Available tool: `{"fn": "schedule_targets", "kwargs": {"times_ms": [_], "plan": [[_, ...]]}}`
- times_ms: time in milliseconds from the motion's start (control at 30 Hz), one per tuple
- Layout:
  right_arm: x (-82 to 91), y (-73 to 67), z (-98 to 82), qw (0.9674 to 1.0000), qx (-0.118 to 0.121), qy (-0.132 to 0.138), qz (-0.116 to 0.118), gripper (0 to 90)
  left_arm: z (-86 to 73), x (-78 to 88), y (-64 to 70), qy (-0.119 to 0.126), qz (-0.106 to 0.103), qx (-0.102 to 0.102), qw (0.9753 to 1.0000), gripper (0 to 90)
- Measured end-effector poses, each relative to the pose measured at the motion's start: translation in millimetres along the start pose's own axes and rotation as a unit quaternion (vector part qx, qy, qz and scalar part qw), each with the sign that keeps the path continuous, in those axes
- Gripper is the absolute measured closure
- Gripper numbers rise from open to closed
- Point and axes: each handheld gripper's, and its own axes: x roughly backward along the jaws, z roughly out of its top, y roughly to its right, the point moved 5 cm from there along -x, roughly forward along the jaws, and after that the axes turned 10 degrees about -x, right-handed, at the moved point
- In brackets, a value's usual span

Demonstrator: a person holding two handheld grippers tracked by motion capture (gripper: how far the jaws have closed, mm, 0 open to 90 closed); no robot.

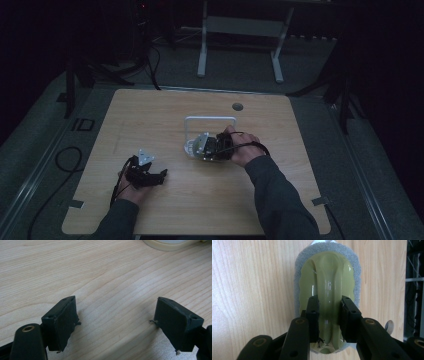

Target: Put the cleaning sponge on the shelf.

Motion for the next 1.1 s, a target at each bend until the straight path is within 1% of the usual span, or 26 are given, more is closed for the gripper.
{"fn": "schedule_targets", "kwargs": {"times_ms": [33,200,300,400,800,1000,1100], "plan": [[0.1,0.8,1.1,1.0,0.002,0.001,-0.002,71.7,0.0,0.0,0.0,0.0,0.0,0.0,1.0,18.7],[-2.5,1.9,2.4,1.0,0.0,0.004,0.001,71.7,0.0,0.0,0.0,0.0,0.0,0.0,1.0,18.7],[-5.2,1.3,2.9,1.0,0.005,0.003,0.001,71.7,0.1,-0.1,0.1,0.0,0.0,0.001,1.0,18.7],[-6.0,1.9,4.3,1.0,0.0,0.006,0.003,71.8,0.0,0.0,0.0,0.0,0.0,0.0,1.0,18.7],[-9.9,3.8,7.5,0.9999,0.004,0.011,0.005,71.8,0.0,0.0,0.0,0.0,0.0,0.0,1.0,18.7],[-12.5,3.2,8.7,1.0,0.007,0.005,0.002,71.8,0.0,0.0,0.0,0.0,0.0,0.0,1.0,18.7],[-15.7,2.4,9.9,0.9999,0.015,0.001,0.0,71.7,0.0,0.0,0.0,0.0,0.0,0.0,1.0,18.7]]}}
